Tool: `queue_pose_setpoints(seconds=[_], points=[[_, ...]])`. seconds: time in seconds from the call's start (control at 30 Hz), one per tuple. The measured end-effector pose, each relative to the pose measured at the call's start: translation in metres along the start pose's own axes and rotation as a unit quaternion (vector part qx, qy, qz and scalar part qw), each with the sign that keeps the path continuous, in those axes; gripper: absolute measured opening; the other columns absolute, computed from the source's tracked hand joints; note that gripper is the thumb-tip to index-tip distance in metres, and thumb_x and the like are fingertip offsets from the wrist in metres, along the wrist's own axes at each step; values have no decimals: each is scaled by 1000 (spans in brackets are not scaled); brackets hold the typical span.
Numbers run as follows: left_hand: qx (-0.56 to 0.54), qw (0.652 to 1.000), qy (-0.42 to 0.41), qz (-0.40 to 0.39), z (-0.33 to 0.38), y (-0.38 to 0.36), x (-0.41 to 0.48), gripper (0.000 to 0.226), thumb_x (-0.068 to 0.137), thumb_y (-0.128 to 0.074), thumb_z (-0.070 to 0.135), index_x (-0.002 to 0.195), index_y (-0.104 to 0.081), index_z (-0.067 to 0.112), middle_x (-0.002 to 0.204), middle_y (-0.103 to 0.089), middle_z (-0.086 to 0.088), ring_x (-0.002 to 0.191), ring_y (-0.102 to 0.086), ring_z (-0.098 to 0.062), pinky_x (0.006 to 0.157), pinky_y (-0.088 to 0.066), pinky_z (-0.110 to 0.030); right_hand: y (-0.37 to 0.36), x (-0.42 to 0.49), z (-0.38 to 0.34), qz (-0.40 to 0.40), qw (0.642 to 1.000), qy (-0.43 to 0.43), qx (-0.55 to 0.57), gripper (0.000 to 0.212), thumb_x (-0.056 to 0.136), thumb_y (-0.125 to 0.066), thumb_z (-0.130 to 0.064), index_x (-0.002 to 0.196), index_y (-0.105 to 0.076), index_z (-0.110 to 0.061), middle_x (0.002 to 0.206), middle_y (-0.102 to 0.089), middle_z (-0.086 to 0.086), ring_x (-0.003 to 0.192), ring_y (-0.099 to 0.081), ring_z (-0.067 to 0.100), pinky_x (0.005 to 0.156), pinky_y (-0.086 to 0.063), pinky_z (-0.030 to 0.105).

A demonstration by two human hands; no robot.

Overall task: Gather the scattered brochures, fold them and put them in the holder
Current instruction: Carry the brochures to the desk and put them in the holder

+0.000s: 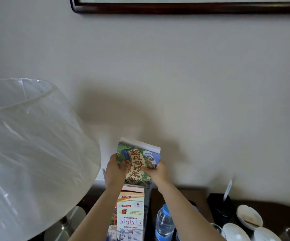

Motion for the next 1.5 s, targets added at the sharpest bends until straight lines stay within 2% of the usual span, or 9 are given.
queue_pose_setpoints(seconds=[0.17, 0.3, 0.7, 0.8, 0.87, 0.97, 1.23, 1.37, 1.5], points=[[-6, 1000, 18, 12, 1, -3, 8, 26, 96, -49, 16, 121, -53, 11, 113, -68, -10, 97, -64, -28, 72, -43, -30, 5, 4, -4, -7, 999, 24, -40, 23, 77, -79, -12, 93, -63, -18, 98, -72, 1, 93, -70, 21, 72, -55, 27], [-21, 1000, 6, 23, -6, -4, 9, 23, 95, -50, 13, 118, -54, 11, 112, -68, -10, 90, -62, -23, 72, -44, -30, 7, -1, -5, 1, 995, 47, -86, 26, 78, -79, -19, 99, -65, -10, 102, -74, 2, 93, -70, 20, 83, -58, 40], [-42, 998, -1, -37, -20, -13, 4, 23, 95, -50, 13, 118, -49, 9, 114, -63, -11, 99, -63, -28, 67, -51, -26, 5, -16, -3, 24, 987, 70, -140, 33, 83, -74, -32, 102, -62, -7, 101, -72, 8, 94, -68, 26, 82, -56, 44], [27, 998, 29, -57, -28, -9, 4, 23, 96, -47, 13, 118, -48, 6, 113, -63, -15, 102, -62, -33, 81, -52, -39, 0, -16, -7, 8, 976, 90, -198, 31, 86, -71, -33, 107, -61, -12, 103, -71, 4, 94, -68, 23, 74, -54, 35], [132, 988, 41, -74, -34, -3, 7, 23, 93, -50, 16, 113, -52, 6, 108, -67, -13, 99, -63, -32, 81, -50, -37, -5, -17, -6, 1, 967, 83, -239, 32, 86, -70, -32, 111, -60, -15, 107, -70, 1, 96, -67, 21, 69, -47, 28], [143, 985, 43, -85, -39, 5, 10, 27, 90, -58, 23, 113, -56, 11, 111, -70, -9, 99, -65, -27, 79, -49, -31, -9, -20, 1, 10, 957, 59, -285, 33, 84, -71, -34, 109, -62, -14, 109, -70, 1, 99, -67, 20, 73, -53, 31], [208, 972, 9, -105, -36, 3, 4, 32, 96, -45, 20, 128, -49, 15, 122, -65, -6, 110, -62, -24, 95, -50, -40, -8, -28, 2, 66, 980, 89, -167, 30, 81, -74, -21, 108, -62, -18, 108, -70, -2, 100, -67, 16, 73, -54, 23], [309, 941, 1, -138, -26, -1, -7, 41, 92, -41, 14, 134, -41, 17, 123, -63, -9, 119, -56, -29, 108, -38, -47, -5, -36, -10, 154, 929, 174, -289, 53, 84, -71, -19, 132, -48, -20, 124, -56, -4, 106, -60, 12, 80, -56, 24], [362, 922, -18, -134, -7, 0, -24, 45, 95, -39, 25, 138, -35, 11, 133, -53, -11, 131, -44, -31, 110, -37, -46, 8, -42, -29, 104, 883, 172, -423, 69, 87, -68, -29, 145, -33, -16, 140, -40, 2, 120, -53, 18, 94, -51, 28]])
Point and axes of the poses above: each hand's wrist, its own x-axis towards the middle knuckle, its own y-axis out of the back of the hand, z = x × y, the point moved 2 cm from there along x, towards the middle knuckle
